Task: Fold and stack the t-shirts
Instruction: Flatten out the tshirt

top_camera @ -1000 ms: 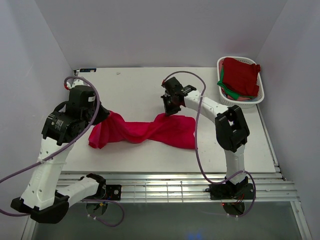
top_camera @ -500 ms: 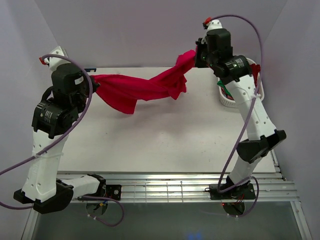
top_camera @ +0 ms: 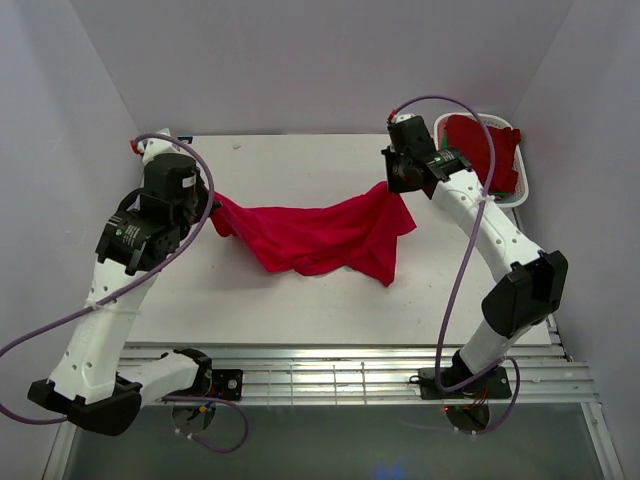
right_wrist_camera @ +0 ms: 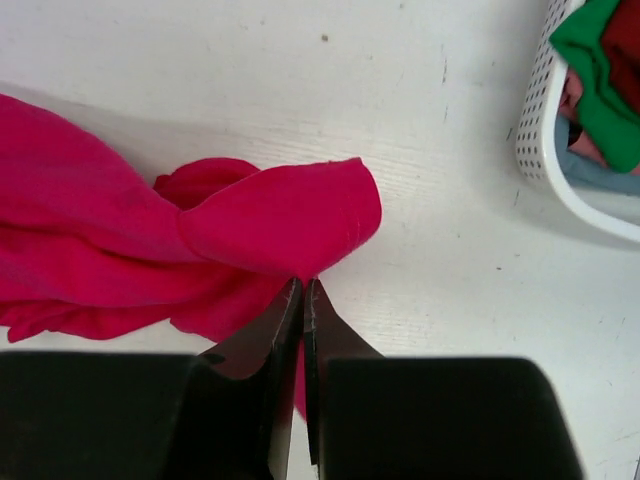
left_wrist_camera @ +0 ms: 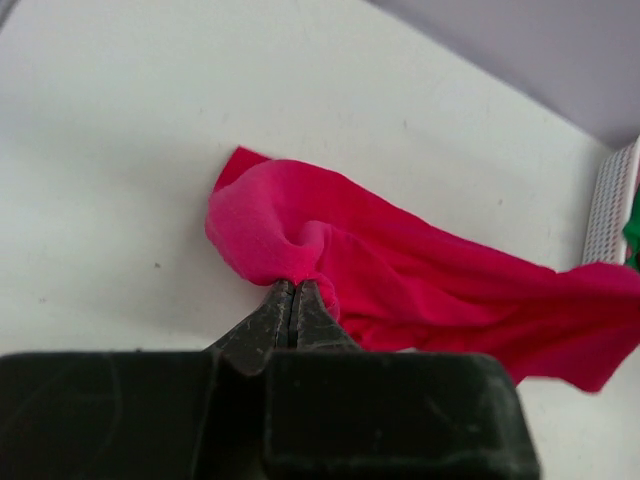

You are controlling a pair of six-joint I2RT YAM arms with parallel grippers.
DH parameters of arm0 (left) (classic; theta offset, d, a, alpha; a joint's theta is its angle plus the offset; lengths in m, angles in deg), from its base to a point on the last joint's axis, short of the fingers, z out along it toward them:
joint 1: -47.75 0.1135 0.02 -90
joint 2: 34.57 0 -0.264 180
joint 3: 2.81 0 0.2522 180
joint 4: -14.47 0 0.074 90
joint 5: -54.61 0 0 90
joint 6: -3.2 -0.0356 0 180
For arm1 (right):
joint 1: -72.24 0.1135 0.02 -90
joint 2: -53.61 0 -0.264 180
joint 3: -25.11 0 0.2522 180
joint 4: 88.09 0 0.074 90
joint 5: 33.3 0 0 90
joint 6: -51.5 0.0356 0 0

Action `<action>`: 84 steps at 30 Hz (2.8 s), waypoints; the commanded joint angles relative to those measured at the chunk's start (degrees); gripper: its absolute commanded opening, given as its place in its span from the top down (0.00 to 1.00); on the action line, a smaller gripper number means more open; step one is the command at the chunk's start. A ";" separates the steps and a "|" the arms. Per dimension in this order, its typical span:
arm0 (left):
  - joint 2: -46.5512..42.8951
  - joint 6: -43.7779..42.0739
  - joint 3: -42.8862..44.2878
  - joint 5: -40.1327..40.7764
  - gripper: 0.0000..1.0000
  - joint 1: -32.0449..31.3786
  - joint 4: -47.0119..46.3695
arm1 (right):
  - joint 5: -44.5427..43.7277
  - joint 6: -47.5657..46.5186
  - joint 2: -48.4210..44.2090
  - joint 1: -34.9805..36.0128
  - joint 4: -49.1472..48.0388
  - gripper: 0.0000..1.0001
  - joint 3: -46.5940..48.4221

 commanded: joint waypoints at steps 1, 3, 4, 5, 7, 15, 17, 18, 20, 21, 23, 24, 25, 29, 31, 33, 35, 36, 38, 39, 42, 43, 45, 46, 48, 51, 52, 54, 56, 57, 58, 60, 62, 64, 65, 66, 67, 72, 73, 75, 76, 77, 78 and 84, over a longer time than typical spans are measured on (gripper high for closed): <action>-1.32 2.09 -3.31 -7.25 1.00 0.08 0.87 | -1.29 1.34 -1.85 0.22 -4.93 0.92 2.73; -1.68 1.65 -3.40 -5.50 1.00 0.08 0.87 | -2.69 1.17 0.43 -0.04 -4.41 0.92 8.16; -1.76 1.13 -3.14 -4.62 1.00 0.08 1.04 | -3.31 0.91 1.66 -0.21 -3.36 0.92 10.46; -1.76 0.95 -2.87 -3.75 1.00 0.08 1.22 | -4.44 0.99 4.37 -0.56 -2.74 0.92 13.00; -1.85 1.12 -1.73 -1.46 1.00 0.08 1.66 | -5.42 1.17 7.19 -0.83 -1.86 0.92 20.62; -1.94 2.44 -0.06 4.00 1.00 0.08 3.06 | -5.08 4.85 12.22 -1.09 -15.70 0.92 25.17; -1.59 2.44 -0.58 3.39 1.00 0.08 3.42 | -3.50 4.77 14.13 -1.18 -17.06 0.90 23.93; -1.50 2.53 -0.93 2.86 1.00 0.08 3.50 | -2.70 4.16 15.45 -1.18 -15.93 0.79 23.84; -1.06 2.88 -1.90 1.02 1.00 0.08 3.68 | 0.54 3.02 20.55 -1.18 -12.95 0.56 24.19; -0.97 3.14 -3.03 0.40 1.00 0.08 3.68 | 1.34 2.49 22.65 -1.18 -7.71 0.46 25.41; -0.97 3.58 -4.01 -1.09 1.00 0.08 3.68 | 2.14 2.74 26.96 -0.84 -1.80 0.46 25.86; -0.97 3.84 -4.71 -1.36 1.00 0.08 3.77 | 1.88 3.10 26.89 -0.48 0.23 0.46 22.03; -0.97 3.93 -4.98 -1.54 1.00 0.08 3.68 | 1.53 3.01 23.50 0.04 -1.93 0.46 17.73; -1.41 3.85 -6.56 -1.80 1.00 0.08 3.59 | 3.27 2.48 10.04 3.82 -16.09 0.43 -6.19; -1.24 3.76 -7.43 -2.33 1.00 0.08 3.59 | 3.72 3.80 7.48 4.26 -15.84 0.41 -10.59; -1.24 4.11 -7.96 -3.29 1.00 0.08 3.59 | 4.16 6.17 6.07 4.44 -11.63 0.42 -11.31; -1.15 4.29 -8.41 -3.65 1.00 0.08 3.51 | 4.16 7.31 5.28 4.96 -7.86 0.42 -12.01; -0.97 4.29 -8.58 -3.74 1.00 0.08 3.33 | 4.16 7.93 4.75 5.06 -7.66 0.42 -12.72; -0.80 4.11 -8.67 -4.00 1.00 0.08 3.15 | 4.25 8.37 3.34 5.41 -8.27 0.42 -15.52; -0.71 4.11 -8.67 -4.00 1.00 0.08 3.07 | 4.07 8.55 2.99 5.41 -9.49 0.42 -16.49; -0.45 3.76 -8.76 -4.26 1.00 0.08 2.72 | 3.72 8.81 3.77 5.41 -10.30 0.42 -18.26; -0.36 3.67 -8.76 -4.26 1.00 0.08 2.71 | 3.72 8.90 5.08 5.41 -10.21 0.42 -18.17; -0.36 3.50 -9.02 -4.26 1.00 0.08 2.45 | 3.55 9.25 6.67 5.41 -9.34 0.43 -17.47; -0.44 3.50 -9.11 -4.26 1.00 0.08 2.45 | 3.46 9.34 8.24 5.41 -9.24 0.43 -17.12; -0.62 3.50 -9.46 -4.35 1.00 0.08 2.28 | 3.02 9.51 9.66 5.41 -9.07 0.43 -16.07; -0.97 3.50 -9.72 -4.35 1.00 0.08 2.19 | 2.67 9.60 12.03 5.41 -8.98 0.43 -14.92; -1.06 3.58 -9.81 -4.35 1.00 0.08 2.10 | 2.49 9.60 13.08 5.41 -8.98 0.43 -14.05; -1.41 3.50 -10.07 -4.35 1.00 0.08 2.01 | 1.96 9.60 14.32 5.41 -8.80 0.43 -13.25; -1.41 3.41 -10.16 -4.35 1.00 0.08 2.01 | 1.70 9.69 16.08 5.41 -8.19 0.43 -11.94; -1.50 3.41 -10.16 -4.35 1.00 0.08 2.01 | 1.70 9.78 16.60 5.41 -8.01 0.43 -11.58; -1.50 3.41 -10.25 -4.35 1.00 0.08 2.01 | 1.70 9.78 17.74 5.32 -8.01 0.43 -11.23; -1.50 3.41 -10.25 -4.35 1.00 0.08 2.01 | 1.79 9.87 18.71 5.32 -8.01 0.43 -10.79; -1.68 3.32 -10.25 -4.35 1.00 0.08 2.10 | 1.79 9.95 20.21 5.32 -7.92 0.43 -10.27; -1.59 3.23 -10.25 -4.27 1.00 0.08 2.10 | 1.70 10.13 21.70 5.32 -7.92 0.43 -10.00; -1.68 3.15 -10.25 -4.26 1.00 0.08 2.10 | 1.44 10.22 22.06 5.23 -7.92 0.43 -9.82; -1.76 3.14 -10.17 -4.26 1.00 0.08 2.10 | 1.35 10.31 22.49 5.23 -7.84 0.43 -9.74; -1.68 3.14 -10.16 -4.26 1.00 0.08 2.10 | 1.26 10.39 23.11 5.32 -7.75 0.44 -9.74; -1.59 3.14 -9.99 -4.09 1.00 0.08 2.01 | -0.15 10.57 23.99 5.06 -7.49 0.44 -10.35; -1.50 3.06 -9.90 -4.00 1.00 0.08 2.10 | -0.23 10.48 24.25 4.88 -7.57 0.44 -10.44; -1.41 3.14 -9.81 -4.09 1.00 0.08 2.01 | -0.32 10.57 24.61 4.62 -7.57 0.44 -10.79; -1.33 3.14 -9.73 -4.09 1.00 0.08 2.10 | -0.24 10.57 24.78 4.44 -7.57 0.44 -11.22; -1.41 3.14 -9.72 -4.09 1.00 0.08 2.01 | -0.06 10.48 24.96 4.35 -7.83 0.46 -11.40; -1.33 3.14 -9.64 -4.00 1.00 0.08 2.10 | 0.20 10.48 25.48 4.35 -7.92 0.48 -11.67; -0.89 2.79 -9.20 -3.91 1.00 0.08 1.92 | 3.02 10.83 24.80 4.27 -8.19 0.92 -14.13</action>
